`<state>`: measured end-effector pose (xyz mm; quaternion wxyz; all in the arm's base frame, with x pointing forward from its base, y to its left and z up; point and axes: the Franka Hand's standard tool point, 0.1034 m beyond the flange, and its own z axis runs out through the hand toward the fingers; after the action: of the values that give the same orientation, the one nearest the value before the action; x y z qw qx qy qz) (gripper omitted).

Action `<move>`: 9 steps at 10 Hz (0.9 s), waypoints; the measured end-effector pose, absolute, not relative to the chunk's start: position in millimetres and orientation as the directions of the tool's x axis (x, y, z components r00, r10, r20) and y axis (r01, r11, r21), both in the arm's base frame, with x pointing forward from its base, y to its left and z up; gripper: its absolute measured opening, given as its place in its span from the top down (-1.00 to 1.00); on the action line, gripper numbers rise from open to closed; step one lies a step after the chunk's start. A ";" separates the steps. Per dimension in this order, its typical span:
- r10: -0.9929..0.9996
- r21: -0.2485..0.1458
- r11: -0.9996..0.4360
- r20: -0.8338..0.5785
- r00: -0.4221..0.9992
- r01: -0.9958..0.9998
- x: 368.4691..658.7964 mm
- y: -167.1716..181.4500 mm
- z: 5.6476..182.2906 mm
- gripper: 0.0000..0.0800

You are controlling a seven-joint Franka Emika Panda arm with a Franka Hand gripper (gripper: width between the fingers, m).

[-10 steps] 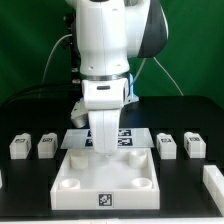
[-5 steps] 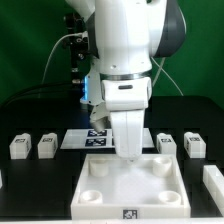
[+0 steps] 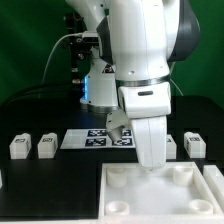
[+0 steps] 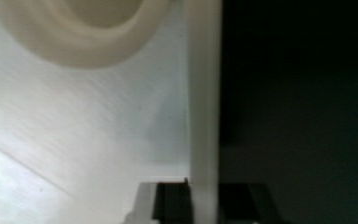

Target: Assemble one leg

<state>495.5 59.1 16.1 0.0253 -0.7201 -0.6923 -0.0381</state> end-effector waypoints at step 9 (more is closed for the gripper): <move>0.994 -0.028 -0.054 0.091 0.057 0.998 495.9 68.4 15.7 0.21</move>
Offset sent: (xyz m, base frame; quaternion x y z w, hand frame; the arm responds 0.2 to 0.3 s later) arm 0.0335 0.0215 -0.0060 -0.0066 0.0169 0.0313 0.9993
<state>495.9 68.4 15.7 0.0415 -0.7257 -0.6863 -0.0232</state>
